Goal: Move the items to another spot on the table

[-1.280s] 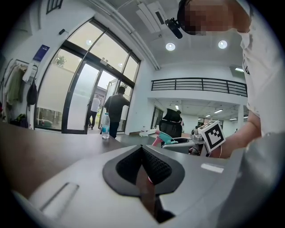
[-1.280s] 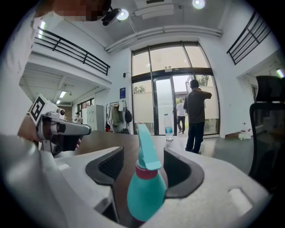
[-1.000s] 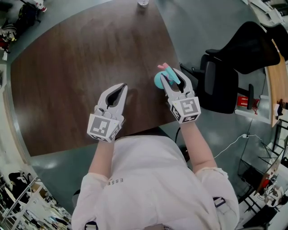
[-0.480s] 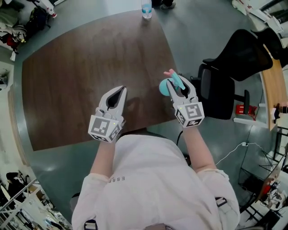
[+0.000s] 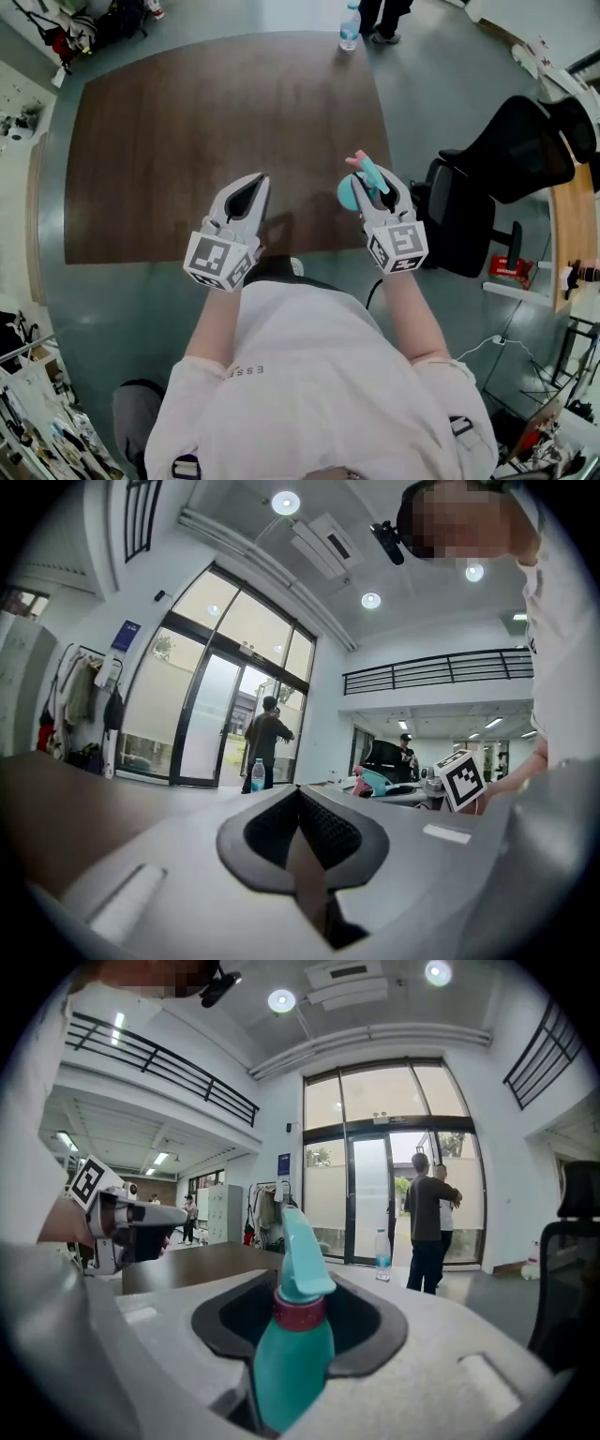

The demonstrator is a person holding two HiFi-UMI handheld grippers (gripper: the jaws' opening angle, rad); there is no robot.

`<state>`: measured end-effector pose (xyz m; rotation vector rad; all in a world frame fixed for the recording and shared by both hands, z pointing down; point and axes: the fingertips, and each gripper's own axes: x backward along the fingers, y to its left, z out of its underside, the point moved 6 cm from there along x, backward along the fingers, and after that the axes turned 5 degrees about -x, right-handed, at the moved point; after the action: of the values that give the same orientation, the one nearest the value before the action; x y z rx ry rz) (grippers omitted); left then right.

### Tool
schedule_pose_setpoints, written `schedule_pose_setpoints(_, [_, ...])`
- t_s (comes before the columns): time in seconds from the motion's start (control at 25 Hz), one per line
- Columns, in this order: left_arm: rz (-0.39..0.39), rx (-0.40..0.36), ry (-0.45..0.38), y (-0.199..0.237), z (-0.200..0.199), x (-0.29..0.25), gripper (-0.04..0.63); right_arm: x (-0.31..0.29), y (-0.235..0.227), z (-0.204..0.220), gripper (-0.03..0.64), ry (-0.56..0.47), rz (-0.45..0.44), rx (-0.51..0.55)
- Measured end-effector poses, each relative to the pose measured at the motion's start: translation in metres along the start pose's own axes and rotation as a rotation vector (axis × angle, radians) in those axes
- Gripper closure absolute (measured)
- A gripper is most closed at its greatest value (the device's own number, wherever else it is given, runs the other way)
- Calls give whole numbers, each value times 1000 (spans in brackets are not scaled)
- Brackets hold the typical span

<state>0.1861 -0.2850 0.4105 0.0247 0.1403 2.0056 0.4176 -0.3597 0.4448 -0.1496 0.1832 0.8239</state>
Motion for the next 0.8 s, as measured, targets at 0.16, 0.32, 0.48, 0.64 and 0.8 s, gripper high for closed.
schedule_pose_setpoints(0.16, [-108,-6,-7,25,-6,38,588,-23,30,-16,469,-20,-74,61])
schedule_pose_setpoints(0.32, [-247,-9,-18,44,-10,82,588,-52,62,-30,469,-42,-186,86])
schedule_pose_setpoints(0.48, [-369,2,-32,65,-10,142,588,-77,120,-28,469,-28,-288,139])
schedule_pose_setpoints(0.64, [-454,15,-74,84,-18,213,588,-94,195,-26,469,-16,-375,156])
schedule_pose_setpoints(0.8, [-525,18,-89,107,-20,283,588,-106,273,-24,469,-7,-461,166])
